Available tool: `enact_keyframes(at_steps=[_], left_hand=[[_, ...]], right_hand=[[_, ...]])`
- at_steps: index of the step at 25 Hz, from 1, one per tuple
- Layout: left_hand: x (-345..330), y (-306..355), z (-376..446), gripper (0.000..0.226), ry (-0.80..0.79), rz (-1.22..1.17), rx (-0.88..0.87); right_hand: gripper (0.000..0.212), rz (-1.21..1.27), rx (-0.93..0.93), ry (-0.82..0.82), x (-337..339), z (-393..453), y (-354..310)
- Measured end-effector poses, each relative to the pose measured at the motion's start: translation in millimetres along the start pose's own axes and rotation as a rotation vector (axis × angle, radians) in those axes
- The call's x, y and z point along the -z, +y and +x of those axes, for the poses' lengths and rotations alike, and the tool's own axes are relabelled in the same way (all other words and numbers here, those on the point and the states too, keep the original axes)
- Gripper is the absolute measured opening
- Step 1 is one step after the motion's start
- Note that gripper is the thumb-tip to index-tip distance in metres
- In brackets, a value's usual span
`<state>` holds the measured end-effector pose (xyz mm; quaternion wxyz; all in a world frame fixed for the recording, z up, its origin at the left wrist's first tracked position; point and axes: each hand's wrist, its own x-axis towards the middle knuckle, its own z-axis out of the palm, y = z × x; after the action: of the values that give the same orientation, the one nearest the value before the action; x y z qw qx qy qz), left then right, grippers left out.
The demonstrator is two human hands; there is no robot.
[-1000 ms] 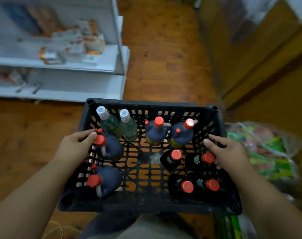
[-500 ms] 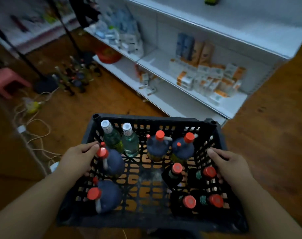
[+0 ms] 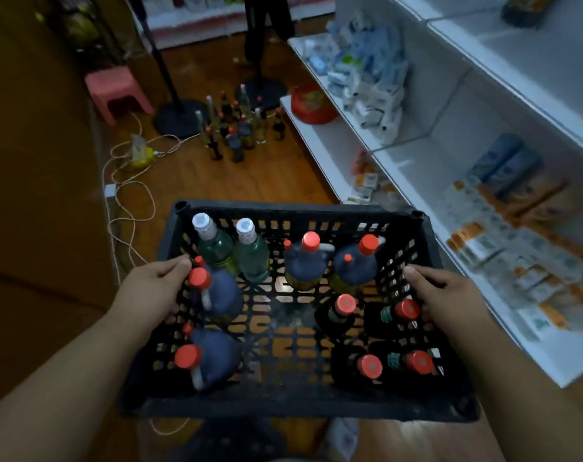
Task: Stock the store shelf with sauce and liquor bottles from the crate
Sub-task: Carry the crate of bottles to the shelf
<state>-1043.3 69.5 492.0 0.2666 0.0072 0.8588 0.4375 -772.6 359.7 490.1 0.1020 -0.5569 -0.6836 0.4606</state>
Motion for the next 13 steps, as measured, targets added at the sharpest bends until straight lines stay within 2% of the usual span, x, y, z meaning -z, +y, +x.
enact_keyframes(at_steps=[4, 9, 13], left_hand=[[23, 33, 101, 0.027, -0.02, 0.021, 0.039], [46, 104, 206, 0.021, -0.051, 0.097, 0.012], [46, 149, 294, 0.025, -0.016, 0.12, 0.007]], right_hand=[[0.024, -0.005, -0.01, 0.017, -58, 62, -69], [0.015, 0.055, -0.074, 0.007, -108, 130, -136], [0.02, 0.103, -0.067, -0.008, -143, 214, -184]])
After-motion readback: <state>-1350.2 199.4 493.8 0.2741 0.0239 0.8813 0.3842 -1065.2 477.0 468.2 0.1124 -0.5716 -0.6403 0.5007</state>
